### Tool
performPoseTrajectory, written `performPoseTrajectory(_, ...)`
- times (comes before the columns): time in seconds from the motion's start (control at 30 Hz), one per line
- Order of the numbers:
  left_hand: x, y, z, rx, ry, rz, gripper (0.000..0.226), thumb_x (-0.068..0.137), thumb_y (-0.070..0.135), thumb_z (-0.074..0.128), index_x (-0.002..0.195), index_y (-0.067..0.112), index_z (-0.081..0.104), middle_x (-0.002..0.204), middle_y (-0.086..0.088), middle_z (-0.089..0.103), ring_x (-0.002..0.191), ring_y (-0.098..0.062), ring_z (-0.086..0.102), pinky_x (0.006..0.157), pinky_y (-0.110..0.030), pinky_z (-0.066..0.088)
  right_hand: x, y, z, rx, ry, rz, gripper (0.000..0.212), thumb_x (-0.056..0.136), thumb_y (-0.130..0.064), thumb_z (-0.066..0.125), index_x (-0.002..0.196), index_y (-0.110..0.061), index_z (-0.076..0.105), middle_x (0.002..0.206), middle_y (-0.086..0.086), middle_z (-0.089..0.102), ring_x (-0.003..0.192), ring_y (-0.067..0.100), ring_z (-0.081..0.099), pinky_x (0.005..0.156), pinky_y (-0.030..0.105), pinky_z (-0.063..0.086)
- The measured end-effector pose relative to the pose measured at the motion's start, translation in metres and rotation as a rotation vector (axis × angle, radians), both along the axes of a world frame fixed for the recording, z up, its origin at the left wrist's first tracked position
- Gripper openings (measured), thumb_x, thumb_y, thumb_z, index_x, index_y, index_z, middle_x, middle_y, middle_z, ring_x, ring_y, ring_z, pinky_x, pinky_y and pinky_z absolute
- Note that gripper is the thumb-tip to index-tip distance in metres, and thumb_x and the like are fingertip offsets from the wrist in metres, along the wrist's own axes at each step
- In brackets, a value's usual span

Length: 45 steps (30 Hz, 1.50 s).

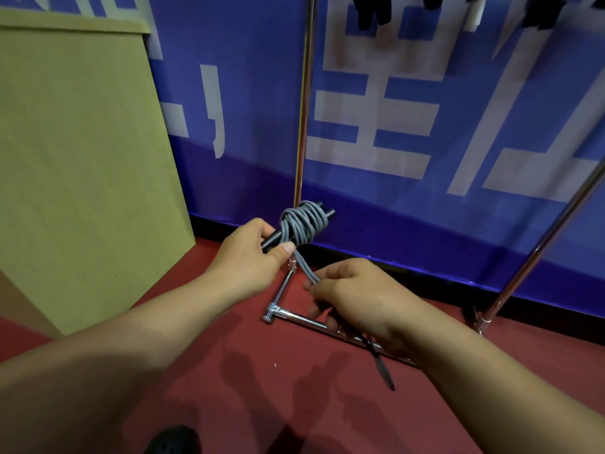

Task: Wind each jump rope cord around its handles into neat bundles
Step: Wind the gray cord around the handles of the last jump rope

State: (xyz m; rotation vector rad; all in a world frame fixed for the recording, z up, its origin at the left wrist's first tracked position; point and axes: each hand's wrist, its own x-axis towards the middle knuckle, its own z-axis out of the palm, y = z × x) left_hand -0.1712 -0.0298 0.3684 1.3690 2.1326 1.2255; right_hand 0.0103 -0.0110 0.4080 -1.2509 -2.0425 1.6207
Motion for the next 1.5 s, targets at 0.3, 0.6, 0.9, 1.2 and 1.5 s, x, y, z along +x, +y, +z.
performPoseTrajectory(0.3,-0.038,0.000,-0.021,-0.200,0.078,0.041,0.021,0.083,0.037,0.078,0.080,0.023,0.062,0.073,0.004,0.065,0.067,-0.016,0.058,0.066,-0.032,0.045,0.011,0.005,-0.001,0.269,-0.114,-0.015,0.035,0.095,-0.033,0.059,0.085,0.000,0.064,0.063,0.003,0.047,0.056,0.015,0.039,0.056,0.030,0.036)
performPoseTrajectory(0.6,-0.036,-0.001,-0.024,-0.344,0.164,-0.089,0.019,0.078,0.036,0.082,0.075,0.026,0.066,0.073,0.003,0.069,0.066,-0.016,0.061,0.071,-0.033,0.052,0.016,0.010,-0.007,0.867,-0.359,0.100,0.015,0.085,-0.033,0.059,0.088,-0.019,0.064,0.077,-0.002,0.063,0.076,0.024,0.059,0.065,0.038,0.051)
performPoseTrajectory(0.9,-0.014,-0.012,-0.022,-0.623,0.063,-0.492,0.002,0.089,0.026,0.074,0.090,0.025,0.073,0.065,0.012,0.069,0.056,0.002,0.056,0.061,-0.018,0.041,0.028,0.025,-0.004,1.018,-0.222,0.069,0.019,0.089,-0.047,0.063,0.095,-0.030,0.070,0.085,-0.008,0.070,0.085,0.022,0.064,0.071,0.039,0.054)
performPoseTrajectory(1.2,0.016,-0.019,-0.005,-0.609,0.057,-0.808,0.005,0.091,0.027,0.072,0.090,0.022,0.070,0.074,0.010,0.067,0.069,-0.004,0.057,0.070,-0.026,0.045,0.033,0.048,-0.013,0.951,-0.251,-0.086,0.022,0.086,-0.047,0.068,0.085,-0.026,0.072,0.071,-0.004,0.066,0.074,0.023,0.060,0.066,0.036,0.052)
performPoseTrajectory(1.5,0.040,-0.034,0.025,-0.468,0.141,-0.936,0.008,0.094,0.027,0.066,0.098,0.021,0.069,0.087,-0.003,0.071,0.076,-0.020,0.064,0.079,-0.042,0.053,0.030,0.062,-0.017,0.637,-0.174,-0.057,0.012,0.082,-0.035,0.078,0.082,-0.023,0.077,0.069,-0.010,0.067,0.060,-0.001,0.059,0.051,0.013,0.041)
